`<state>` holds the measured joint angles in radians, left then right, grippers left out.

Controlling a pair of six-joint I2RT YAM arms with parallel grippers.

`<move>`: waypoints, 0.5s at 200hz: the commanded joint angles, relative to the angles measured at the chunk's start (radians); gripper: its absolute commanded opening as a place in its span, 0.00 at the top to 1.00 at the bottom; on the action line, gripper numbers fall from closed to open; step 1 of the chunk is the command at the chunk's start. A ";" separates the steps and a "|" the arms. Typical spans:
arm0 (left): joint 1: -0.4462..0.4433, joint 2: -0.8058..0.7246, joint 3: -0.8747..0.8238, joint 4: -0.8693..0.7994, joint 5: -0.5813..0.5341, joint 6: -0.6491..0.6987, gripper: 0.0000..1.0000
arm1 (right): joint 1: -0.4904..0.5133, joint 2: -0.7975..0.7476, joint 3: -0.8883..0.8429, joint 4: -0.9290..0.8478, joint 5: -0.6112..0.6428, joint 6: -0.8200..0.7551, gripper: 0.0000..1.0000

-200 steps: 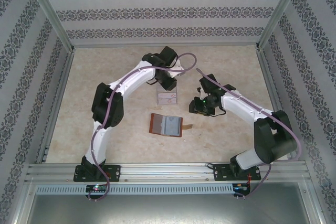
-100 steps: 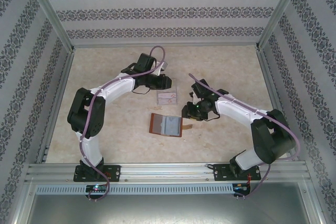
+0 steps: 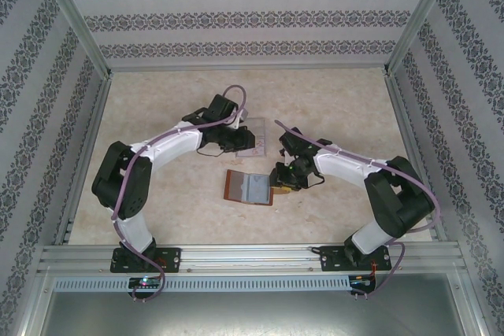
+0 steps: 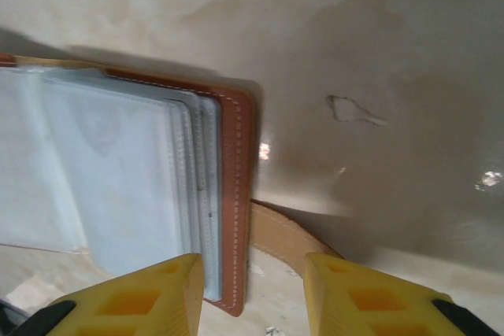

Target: Take the credit cards out of the card holder

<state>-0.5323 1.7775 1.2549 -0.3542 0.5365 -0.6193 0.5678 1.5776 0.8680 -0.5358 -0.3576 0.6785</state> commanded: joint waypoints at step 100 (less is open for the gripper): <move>-0.153 0.078 -0.055 0.007 0.031 -0.111 0.79 | 0.014 0.062 -0.026 -0.044 0.066 -0.015 0.62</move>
<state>-0.6567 1.8256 1.2125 -0.3580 0.5426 -0.6945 0.5678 1.6169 0.8623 -0.5591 -0.3149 0.6750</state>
